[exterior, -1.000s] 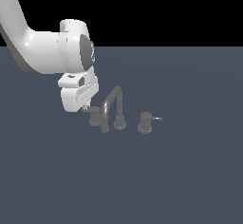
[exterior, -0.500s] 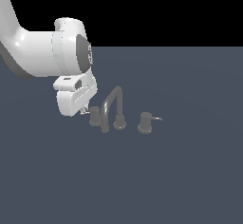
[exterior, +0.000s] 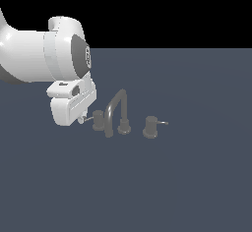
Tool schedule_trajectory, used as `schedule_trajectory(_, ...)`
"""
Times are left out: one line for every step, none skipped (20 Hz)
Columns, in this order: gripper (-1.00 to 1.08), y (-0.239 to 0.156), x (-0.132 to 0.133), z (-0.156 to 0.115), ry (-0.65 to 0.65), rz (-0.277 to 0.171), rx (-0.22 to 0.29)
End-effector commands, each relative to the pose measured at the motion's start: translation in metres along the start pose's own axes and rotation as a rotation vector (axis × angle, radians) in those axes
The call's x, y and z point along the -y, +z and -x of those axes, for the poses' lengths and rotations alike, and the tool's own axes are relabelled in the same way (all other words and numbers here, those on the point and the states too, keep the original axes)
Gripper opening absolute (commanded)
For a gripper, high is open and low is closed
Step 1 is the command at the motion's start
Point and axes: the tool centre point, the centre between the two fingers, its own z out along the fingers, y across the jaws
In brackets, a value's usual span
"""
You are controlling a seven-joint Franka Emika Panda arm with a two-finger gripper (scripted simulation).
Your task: Turn on the faucet by rotating a designated handle.
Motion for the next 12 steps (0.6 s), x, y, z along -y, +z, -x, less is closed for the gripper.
schedule_trajectory(-1.0,0.0,-0.004,-0.015,0.013,0.004,-0.004)
schedule_trajectory(-1.0,0.0,-0.006,-0.019,0.014,0.005,-0.005)
schedule_trajectory(-1.0,0.0,-0.008,-0.023,0.016,0.005,-0.005)
schedule_trajectory(-1.0,-0.001,-0.009,-0.027,0.017,0.005,-0.006)
schedule_trajectory(-1.0,-0.001,-0.011,-0.031,0.019,0.005,-0.006)
schedule_trajectory(-1.0,-0.001,-0.013,-0.035,0.021,0.006,-0.007)
schedule_trajectory(-1.0,-0.001,-0.013,-0.035,0.021,0.006,-0.007)
schedule_trajectory(-1.0,0.0,-0.017,-0.011,-0.015,0.007,0.005)
schedule_trajectory(-1.0,0.0,-0.015,-0.018,-0.011,0.007,0.003)
schedule_trajectory(-1.0,0.0,-0.014,-0.025,-0.007,0.006,0.002)
schedule_trajectory(-1.0,0.0,-0.012,-0.033,-0.002,0.006,0.001)
schedule_trajectory(-1.0,0.0,-0.01,-0.04,0.002,0.006,-0.001)
